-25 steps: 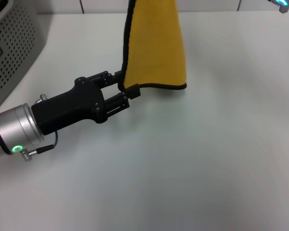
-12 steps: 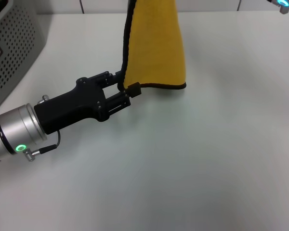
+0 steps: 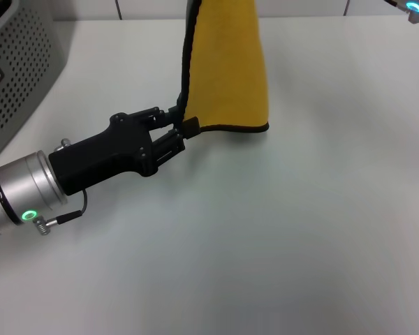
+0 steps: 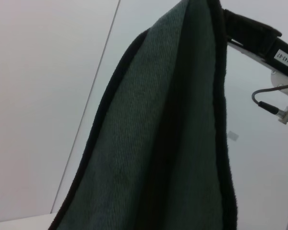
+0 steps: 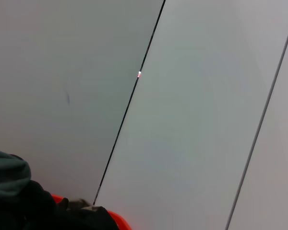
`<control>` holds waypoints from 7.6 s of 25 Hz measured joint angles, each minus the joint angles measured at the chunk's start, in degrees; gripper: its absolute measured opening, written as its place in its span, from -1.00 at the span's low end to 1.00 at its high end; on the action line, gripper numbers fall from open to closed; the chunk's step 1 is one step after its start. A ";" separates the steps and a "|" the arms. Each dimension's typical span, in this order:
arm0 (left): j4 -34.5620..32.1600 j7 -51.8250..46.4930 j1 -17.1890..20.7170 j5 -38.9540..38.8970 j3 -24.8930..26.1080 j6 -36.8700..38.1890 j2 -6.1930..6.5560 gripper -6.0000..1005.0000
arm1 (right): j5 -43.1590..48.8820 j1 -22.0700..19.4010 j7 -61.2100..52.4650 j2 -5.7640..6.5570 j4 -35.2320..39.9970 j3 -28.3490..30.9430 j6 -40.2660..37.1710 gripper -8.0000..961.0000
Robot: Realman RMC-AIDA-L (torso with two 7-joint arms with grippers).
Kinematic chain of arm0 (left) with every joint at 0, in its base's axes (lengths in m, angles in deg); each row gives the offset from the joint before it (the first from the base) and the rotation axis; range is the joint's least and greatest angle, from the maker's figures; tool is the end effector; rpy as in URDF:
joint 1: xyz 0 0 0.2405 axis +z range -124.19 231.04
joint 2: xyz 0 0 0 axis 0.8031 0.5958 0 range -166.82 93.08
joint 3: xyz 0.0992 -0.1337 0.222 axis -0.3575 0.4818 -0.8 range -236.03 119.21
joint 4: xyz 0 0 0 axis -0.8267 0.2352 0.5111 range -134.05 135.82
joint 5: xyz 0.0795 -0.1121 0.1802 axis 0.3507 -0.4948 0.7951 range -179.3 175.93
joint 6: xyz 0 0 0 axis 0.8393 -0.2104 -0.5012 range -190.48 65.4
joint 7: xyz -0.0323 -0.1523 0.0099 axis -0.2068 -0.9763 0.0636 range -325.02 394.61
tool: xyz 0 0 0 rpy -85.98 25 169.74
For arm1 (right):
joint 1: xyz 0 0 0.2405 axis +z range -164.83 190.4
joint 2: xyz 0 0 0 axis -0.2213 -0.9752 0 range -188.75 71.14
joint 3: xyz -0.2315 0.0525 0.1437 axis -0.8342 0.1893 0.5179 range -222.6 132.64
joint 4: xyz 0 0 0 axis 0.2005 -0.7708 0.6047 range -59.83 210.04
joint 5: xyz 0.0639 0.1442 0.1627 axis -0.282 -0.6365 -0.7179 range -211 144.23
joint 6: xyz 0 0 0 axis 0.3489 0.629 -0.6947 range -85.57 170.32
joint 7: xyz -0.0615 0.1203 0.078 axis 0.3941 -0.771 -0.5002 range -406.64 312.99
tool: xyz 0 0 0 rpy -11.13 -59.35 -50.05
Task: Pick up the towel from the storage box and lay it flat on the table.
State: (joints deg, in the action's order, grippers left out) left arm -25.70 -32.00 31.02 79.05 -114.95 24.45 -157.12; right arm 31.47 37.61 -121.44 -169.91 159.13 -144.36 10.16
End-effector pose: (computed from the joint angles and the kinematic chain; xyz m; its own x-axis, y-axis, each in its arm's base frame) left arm -0.2804 0.3224 -0.0495 0.5691 0.2651 0.7784 0.5397 -0.8346 -0.1104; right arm 0.0493 0.4009 0.0158 0.7567 0.3564 -0.5481 -0.1173 -0.7508 -0.6500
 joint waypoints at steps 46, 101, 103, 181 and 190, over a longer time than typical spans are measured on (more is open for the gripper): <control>-37.81 -32.86 3.53 4.43 3.06 19.50 1.75 -0.92 | 12.14 -15.93 -30.63 -3.83 -1.66 35.64 -65.71 -0.97; -34.18 -43.77 -2.92 45.06 6.96 1.68 1.62 -0.93 | 21.22 3.64 -23.30 -1.29 -45.35 27.93 -46.64 -0.96; -34.58 -43.88 -3.30 45.56 6.85 0.58 1.19 -0.93 | 23.01 5.30 -23.62 -0.86 -45.33 27.92 -45.40 -0.96; -19.73 -1.71 6.68 9.75 0.78 29.37 3.19 0.16 | 8.41 -9.41 0.53 -5.08 -31.38 15.51 -69.28 0.79; -18.23 -1.41 5.98 9.71 0.59 29.44 3.45 0.16 | 7.72 -9.24 0.57 -5.09 -31.38 15.81 -69.18 0.79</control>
State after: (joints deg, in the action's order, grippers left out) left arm -43.93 -33.40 37.00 88.75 -114.36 53.89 -153.67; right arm 39.19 28.37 -120.87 -175.00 127.74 -128.55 -59.01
